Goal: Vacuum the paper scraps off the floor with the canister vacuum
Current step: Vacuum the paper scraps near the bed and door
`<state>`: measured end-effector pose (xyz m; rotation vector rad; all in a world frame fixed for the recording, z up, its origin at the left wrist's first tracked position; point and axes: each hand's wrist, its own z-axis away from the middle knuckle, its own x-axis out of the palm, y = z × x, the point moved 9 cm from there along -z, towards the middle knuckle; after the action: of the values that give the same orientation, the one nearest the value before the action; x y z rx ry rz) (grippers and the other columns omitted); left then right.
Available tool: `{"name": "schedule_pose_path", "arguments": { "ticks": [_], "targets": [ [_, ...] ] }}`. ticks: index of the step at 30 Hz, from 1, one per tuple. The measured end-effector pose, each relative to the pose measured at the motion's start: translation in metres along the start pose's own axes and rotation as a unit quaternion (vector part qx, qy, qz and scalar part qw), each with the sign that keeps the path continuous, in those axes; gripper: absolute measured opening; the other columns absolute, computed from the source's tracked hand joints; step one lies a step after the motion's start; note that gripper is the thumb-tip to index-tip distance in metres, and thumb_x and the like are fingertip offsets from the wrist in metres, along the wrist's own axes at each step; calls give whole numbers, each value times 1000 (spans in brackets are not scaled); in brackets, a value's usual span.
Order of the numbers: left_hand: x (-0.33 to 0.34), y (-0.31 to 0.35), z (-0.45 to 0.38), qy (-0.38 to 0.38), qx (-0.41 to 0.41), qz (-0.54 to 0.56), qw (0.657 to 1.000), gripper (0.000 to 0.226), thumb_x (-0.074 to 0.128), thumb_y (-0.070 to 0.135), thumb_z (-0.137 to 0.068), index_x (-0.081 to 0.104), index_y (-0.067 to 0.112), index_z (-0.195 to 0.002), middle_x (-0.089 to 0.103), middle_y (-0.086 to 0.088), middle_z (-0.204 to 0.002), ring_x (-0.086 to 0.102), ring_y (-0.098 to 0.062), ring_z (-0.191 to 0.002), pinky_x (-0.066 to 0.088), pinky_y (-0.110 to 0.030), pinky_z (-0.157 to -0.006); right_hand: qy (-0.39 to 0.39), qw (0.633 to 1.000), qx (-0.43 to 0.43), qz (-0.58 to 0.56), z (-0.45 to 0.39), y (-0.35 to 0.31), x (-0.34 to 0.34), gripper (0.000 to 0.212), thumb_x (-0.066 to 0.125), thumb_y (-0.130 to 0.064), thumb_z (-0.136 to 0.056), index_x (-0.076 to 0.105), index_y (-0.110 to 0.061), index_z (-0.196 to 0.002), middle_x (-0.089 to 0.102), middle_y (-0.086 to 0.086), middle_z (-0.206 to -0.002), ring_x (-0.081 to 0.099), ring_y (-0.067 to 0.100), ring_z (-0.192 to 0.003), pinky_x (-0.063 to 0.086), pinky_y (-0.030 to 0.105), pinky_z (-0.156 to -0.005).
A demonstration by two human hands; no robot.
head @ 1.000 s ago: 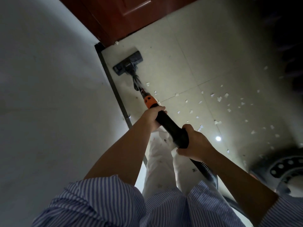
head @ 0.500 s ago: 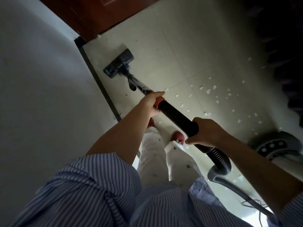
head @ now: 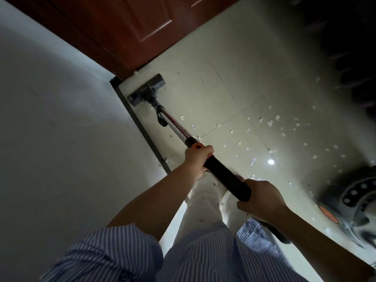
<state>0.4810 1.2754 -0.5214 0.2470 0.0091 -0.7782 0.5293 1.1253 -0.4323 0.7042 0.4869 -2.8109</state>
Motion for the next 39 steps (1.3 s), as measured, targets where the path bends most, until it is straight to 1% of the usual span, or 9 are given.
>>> {"name": "schedule_pose_path", "arguments": {
  "ticks": [2, 6, 14, 19, 22, 26, 31, 36, 39],
  "targets": [
    [-11, 21, 2, 16, 18, 5, 1000, 18, 60, -2, -81, 48, 5, -92, 51, -8, -77, 54, -19, -68, 48, -28, -60, -3, 1000, -14, -14, -7, -17, -7, 21, 66, -29, -71, 57, -20, -88, 63, 2, -89, 62, 24, -87, 38, 23, -61],
    [-25, 75, -6, 8, 40, 13, 999, 17, 60, -3, -83, 49, 6, -92, 52, -8, -75, 58, -16, -57, 51, -28, -58, 18, 998, -40, -42, -34, -54, -32, 20, 63, -32, -76, 53, -20, -88, 61, 3, -87, 62, 25, -90, 39, 24, -66],
    [-16, 107, -21, -37, 75, -102, 991, 5, 55, 2, -88, 53, 6, -89, 52, -7, -75, 54, -15, -66, 48, -22, -54, 54, 997, -12, -56, -46, -79, -34, 23, 60, -28, -77, 42, -17, -85, 50, -1, -77, 49, 20, -73, 41, 25, -65],
    [-8, 125, -34, -12, 81, -142, 986, 11, 55, 3, -84, 48, 10, -80, 54, -13, -97, 57, -24, -84, 48, -30, -70, 48, 992, 31, -110, -70, -84, -27, 26, 63, -30, -78, 51, -14, -93, 49, -1, -79, 55, 24, -80, 37, 25, -65],
    [-13, 129, -47, -10, 70, -142, 987, 13, 53, 3, -85, 47, 11, -77, 55, -10, -85, 58, -19, -74, 48, -26, -64, 45, 993, 31, -106, -82, -87, -24, 23, 62, -30, -79, 48, -15, -90, 49, -1, -77, 59, 25, -86, 37, 25, -65],
    [-30, 135, -56, 5, 57, -153, 987, 14, 55, 7, -88, 50, 5, -101, 55, -6, -78, 56, -14, -66, 47, -22, -59, 47, 993, 26, -108, -90, -105, -23, 25, 60, -30, -80, 54, -13, -97, 60, 3, -87, 56, 23, -80, 37, 24, -65],
    [-60, 140, -60, 32, 51, -131, 990, 27, 54, 7, -89, 50, 2, -115, 54, -5, -71, 54, -12, -61, 44, -19, -59, 25, 995, 19, -95, -96, -140, -13, 29, 59, -27, -79, 54, -11, -103, 63, 5, -100, 61, 25, -95, 39, 25, -69],
    [-80, 139, -59, 33, 41, -102, 993, 40, 57, 7, -89, 48, -4, -126, 54, -7, -75, 56, -13, -63, 49, -22, -66, 8, 995, 20, -95, -94, -162, -3, 30, 58, -24, -80, 53, -9, -106, 62, 6, -104, 60, 25, -97, 36, 23, -68],
    [-88, 138, -63, 32, 35, -82, 995, 41, 58, 6, -88, 49, -6, -125, 54, -8, -74, 56, -15, -61, 52, -31, -81, 6, 996, 15, -92, -93, -169, -2, 30, 59, -23, -80, 53, -9, -106, 62, 6, -104, 60, 24, -96, 35, 24, -67]
  ]
}}
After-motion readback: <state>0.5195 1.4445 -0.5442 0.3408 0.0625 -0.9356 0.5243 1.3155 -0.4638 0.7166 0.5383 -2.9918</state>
